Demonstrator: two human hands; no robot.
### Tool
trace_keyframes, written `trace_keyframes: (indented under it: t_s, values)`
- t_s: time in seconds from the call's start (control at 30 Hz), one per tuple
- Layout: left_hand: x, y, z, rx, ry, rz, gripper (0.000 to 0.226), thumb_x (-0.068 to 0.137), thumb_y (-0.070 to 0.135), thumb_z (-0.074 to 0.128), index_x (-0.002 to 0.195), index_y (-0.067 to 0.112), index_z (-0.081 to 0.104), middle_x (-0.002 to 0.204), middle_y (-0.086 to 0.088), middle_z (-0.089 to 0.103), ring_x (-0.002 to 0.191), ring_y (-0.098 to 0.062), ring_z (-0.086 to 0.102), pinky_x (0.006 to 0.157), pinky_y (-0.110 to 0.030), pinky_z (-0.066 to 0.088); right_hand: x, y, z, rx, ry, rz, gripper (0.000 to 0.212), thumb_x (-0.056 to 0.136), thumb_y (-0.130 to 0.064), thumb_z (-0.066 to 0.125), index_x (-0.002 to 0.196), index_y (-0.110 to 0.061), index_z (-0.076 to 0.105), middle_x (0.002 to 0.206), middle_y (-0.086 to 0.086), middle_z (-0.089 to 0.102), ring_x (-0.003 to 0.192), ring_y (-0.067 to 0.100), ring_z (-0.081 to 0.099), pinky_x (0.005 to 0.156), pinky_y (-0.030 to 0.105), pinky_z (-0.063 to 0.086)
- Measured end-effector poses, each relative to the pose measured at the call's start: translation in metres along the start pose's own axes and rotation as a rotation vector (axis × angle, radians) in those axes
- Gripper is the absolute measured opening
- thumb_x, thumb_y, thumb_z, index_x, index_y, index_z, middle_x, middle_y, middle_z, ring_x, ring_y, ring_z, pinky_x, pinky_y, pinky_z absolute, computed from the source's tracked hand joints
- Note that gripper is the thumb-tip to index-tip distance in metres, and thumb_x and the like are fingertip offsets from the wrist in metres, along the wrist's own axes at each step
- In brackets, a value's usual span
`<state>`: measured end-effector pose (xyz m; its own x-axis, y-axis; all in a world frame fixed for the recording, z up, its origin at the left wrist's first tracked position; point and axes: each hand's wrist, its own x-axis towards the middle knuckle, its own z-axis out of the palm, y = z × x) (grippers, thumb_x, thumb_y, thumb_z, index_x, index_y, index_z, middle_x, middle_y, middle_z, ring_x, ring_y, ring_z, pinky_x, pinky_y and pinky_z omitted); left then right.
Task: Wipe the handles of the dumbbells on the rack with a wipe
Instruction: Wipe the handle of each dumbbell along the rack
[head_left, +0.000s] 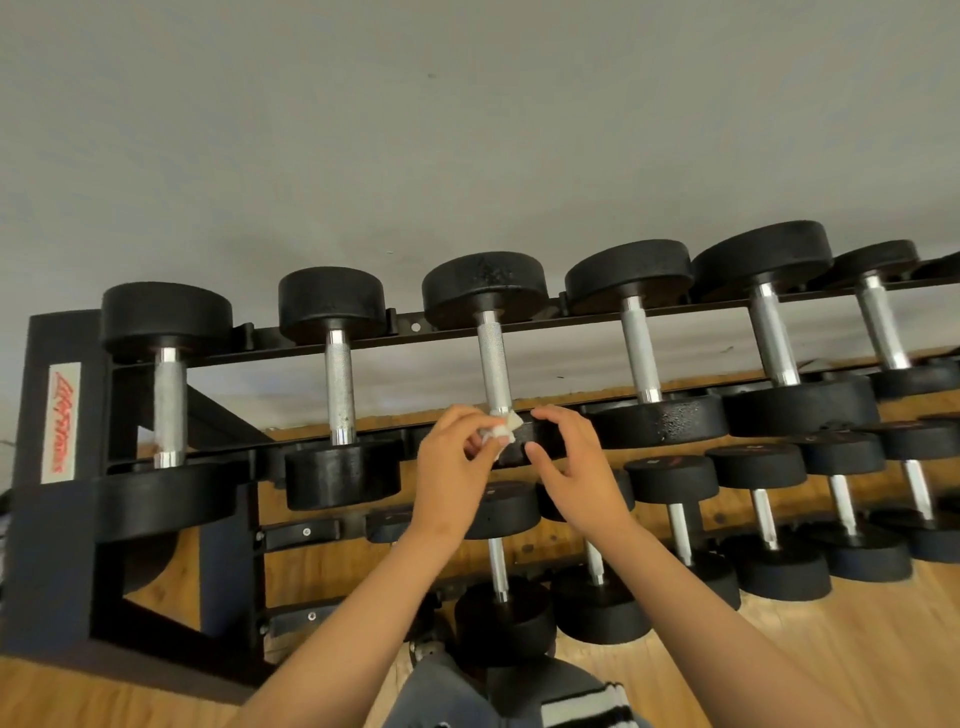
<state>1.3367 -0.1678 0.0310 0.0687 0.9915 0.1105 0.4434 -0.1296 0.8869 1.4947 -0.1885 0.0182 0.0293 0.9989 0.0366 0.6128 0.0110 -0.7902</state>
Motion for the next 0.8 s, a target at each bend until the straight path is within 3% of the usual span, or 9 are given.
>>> trace_keyframes:
  t_s: [0.23,0.4,0.8]
  values:
    - [-0.013,-0.012,0.0,-0.036,0.05,-0.064,0.019,0.084,0.014,0.074,0.101,0.021,0.072,0.095,0.014,0.059,0.082,-0.004,0.058,0.074,-0.013,0.049,0.001,-0.002,-0.001,-0.043,-0.007,0.021,0.04,0.094,-0.023,0.059,0.133,-0.021,0.048,0.132,-0.008,0.048,0.121,-0.005,0.031,0.095,-0.002,0.019]
    - [-0.007,-0.017,-0.006,-0.084,0.09,-0.087,0.018,0.085,0.015,0.073,0.099,0.026,0.07,0.093,0.012,0.061,0.082,-0.005,0.059,0.075,-0.015,0.051,-0.001,-0.006,-0.002,-0.023,0.006,0.018,0.039,0.094,-0.024,0.06,0.131,-0.022,0.048,0.126,-0.015,0.045,0.124,0.002,0.038,0.103,0.017,0.027]
    - [-0.021,-0.026,-0.008,-0.177,0.126,-0.184,0.019,0.087,0.013,0.069,0.096,0.029,0.064,0.097,0.012,0.061,0.087,0.003,0.059,0.076,-0.009,0.047,-0.003,-0.01,0.0,-0.05,-0.001,0.037,0.044,0.094,-0.023,0.06,0.135,-0.021,0.045,0.134,-0.012,0.044,0.129,0.004,0.037,0.107,0.021,0.029]
